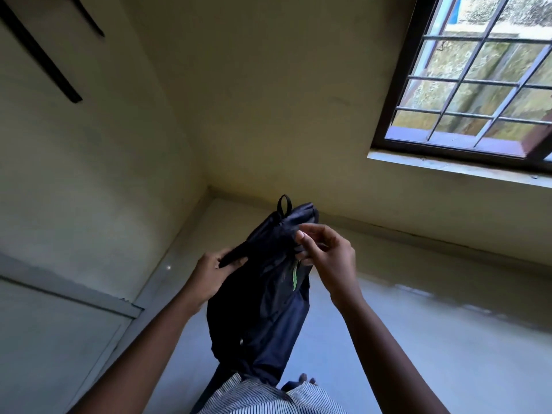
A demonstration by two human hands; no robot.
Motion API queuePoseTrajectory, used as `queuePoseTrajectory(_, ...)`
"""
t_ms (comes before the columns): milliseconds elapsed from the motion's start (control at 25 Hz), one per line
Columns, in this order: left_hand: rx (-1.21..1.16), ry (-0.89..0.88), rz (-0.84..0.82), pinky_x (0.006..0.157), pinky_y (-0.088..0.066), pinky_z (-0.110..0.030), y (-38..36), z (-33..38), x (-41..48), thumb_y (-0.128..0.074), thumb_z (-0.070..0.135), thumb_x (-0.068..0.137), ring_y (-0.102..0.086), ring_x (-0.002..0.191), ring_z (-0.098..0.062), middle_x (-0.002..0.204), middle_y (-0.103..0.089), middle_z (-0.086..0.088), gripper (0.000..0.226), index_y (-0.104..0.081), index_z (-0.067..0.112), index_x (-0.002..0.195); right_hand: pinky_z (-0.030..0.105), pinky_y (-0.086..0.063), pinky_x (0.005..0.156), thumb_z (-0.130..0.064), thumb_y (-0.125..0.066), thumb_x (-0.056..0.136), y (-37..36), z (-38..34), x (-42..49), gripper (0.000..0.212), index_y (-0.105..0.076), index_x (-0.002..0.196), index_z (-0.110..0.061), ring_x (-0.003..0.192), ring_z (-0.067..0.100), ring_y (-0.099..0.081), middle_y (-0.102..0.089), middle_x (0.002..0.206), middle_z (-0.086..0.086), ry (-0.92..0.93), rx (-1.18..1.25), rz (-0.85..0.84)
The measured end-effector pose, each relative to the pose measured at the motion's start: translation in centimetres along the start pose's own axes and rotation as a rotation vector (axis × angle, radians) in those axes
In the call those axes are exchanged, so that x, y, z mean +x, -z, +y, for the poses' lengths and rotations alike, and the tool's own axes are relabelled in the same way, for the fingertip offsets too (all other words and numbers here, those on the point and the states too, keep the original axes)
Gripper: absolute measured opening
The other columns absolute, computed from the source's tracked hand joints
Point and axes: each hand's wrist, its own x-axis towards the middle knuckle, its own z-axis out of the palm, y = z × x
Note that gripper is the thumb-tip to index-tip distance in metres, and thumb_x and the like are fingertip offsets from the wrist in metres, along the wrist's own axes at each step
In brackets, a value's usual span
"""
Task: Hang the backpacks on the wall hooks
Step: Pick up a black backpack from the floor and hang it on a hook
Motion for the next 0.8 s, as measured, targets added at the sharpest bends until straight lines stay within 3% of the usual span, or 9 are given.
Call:
queuePoseTrajectory(160, 0.112, -0.072, -0.111, 0.075, -0.048, -0.006, 1.8, 0.9, -0.3, -0.062, 0.020, 0.082, -0.066, 0.090, 0.008, 0.086, -0.072, 0.026, 0.023, -0.065, 0.030, 0.103, 0.016, -0.053, 0.052, -0.021, -0.070, 0.082, -0.3, 0.5, 1.4, 0.036, -0.062, 0.117, -0.018, 0.045, 0.002, -0.058, -0.059, 0.072, 0.000, -0.003, -0.058, -0.003)
queuePoseTrajectory(320, 0.231, -0.141, -0.173, 0.082, -0.050, -0.010, 3.5, 3.0, -0.2, -0.068, 0.055, 0.062, -0.066, 0.095, 0.004, 0.094, -0.071, 0.027, 0.029, -0.069, 0.048, 0.090, 0.016, -0.053, 0.049, -0.021, -0.073, 0.079, -1.1, -0.3, 2.4, 0.026, -0.069, 0.104, -0.015, 0.039, -0.002, -0.054, -0.061, 0.066, -0.001, 0.121, -0.153, -0.009)
queuePoseTrajectory(360, 0.283, -0.150, -0.173, 0.086, -0.051, -0.015, 3.7, 3.3, 0.0, -0.070, 0.053, 0.064, -0.066, 0.096, 0.000, 0.096, -0.072, 0.025, 0.026, -0.069, 0.049, 0.090, 0.015, -0.050, 0.046, -0.020, -0.072, 0.080, -1.2, -0.5, 2.7, 0.019, -0.070, 0.095, -0.009, 0.037, -0.003, -0.053, -0.061, 0.064, 0.001, 0.115, -0.151, -0.009)
queuePoseTrajectory(440, 0.360, -0.167, -0.140, 0.091, -0.051, -0.026, 4.0, 3.5, 0.3, -0.069, 0.031, 0.076, -0.067, 0.097, -0.004, 0.094, -0.072, 0.023, 0.023, -0.069, 0.049, 0.089, 0.012, -0.045, 0.046, -0.020, -0.071, 0.081, -1.3, -0.5, 3.2, 0.017, -0.067, 0.078, -0.004, 0.036, -0.004, -0.050, -0.060, 0.058, 0.003, 0.093, -0.182, -0.044)
queuePoseTrajectory(560, 0.535, -0.228, -0.007, 0.098, -0.046, -0.025, 3.2, 4.4, -0.1, -0.062, 0.012, 0.085, -0.062, 0.105, -0.007, 0.106, -0.067, 0.017, 0.036, -0.062, 0.037, 0.111, 0.010, -0.043, 0.047, -0.027, -0.068, 0.083, -1.6, 0.4, 3.7, 0.024, -0.062, 0.069, -0.009, 0.039, -0.004, -0.051, -0.060, 0.054, -0.001, 0.098, -0.334, -0.074)
queuePoseTrajectory(640, 0.743, -0.303, 0.052, 0.096, -0.041, -0.021, 1.6, 5.0, -0.5, -0.057, 0.015, 0.086, -0.054, 0.117, -0.014, 0.125, -0.057, 0.006, 0.050, -0.046, 0.030, 0.133, 0.025, -0.050, 0.055, -0.030, -0.067, 0.083, -2.5, 1.2, 3.8, 0.029, -0.062, 0.069, -0.006, 0.049, 0.005, -0.058, -0.064, 0.059, 0.003, 0.079, -0.369, -0.076)
queuePoseTrajectory(720, 0.792, -0.285, 0.110, 0.097, -0.041, -0.027, 0.1, 5.1, -0.3, -0.056, 0.026, 0.087, -0.050, 0.122, -0.018, 0.136, -0.050, 0.002, 0.054, -0.039, 0.030, 0.138, 0.032, -0.052, 0.060, -0.033, -0.066, 0.083, -4.0, 1.6, 3.7, 0.031, -0.064, 0.071, -0.005, 0.060, 0.019, -0.062, -0.068, 0.066, 0.008, 0.090, -0.420, -0.126)
queuePoseTrajectory(800, 0.728, -0.211, 0.150, 0.097, -0.041, -0.028, -0.5, 4.7, 1.0, -0.055, 0.028, 0.089, -0.052, 0.123, -0.021, 0.135, -0.055, -0.001, 0.048, -0.045, 0.023, 0.135, 0.021, -0.044, 0.054, -0.032, -0.065, 0.085, -5.1, 1.1, 4.0, 0.029, -0.063, 0.068, -0.008, 0.059, 0.017, -0.059, -0.067, 0.065, 0.005, 0.159, -0.475, -0.175)
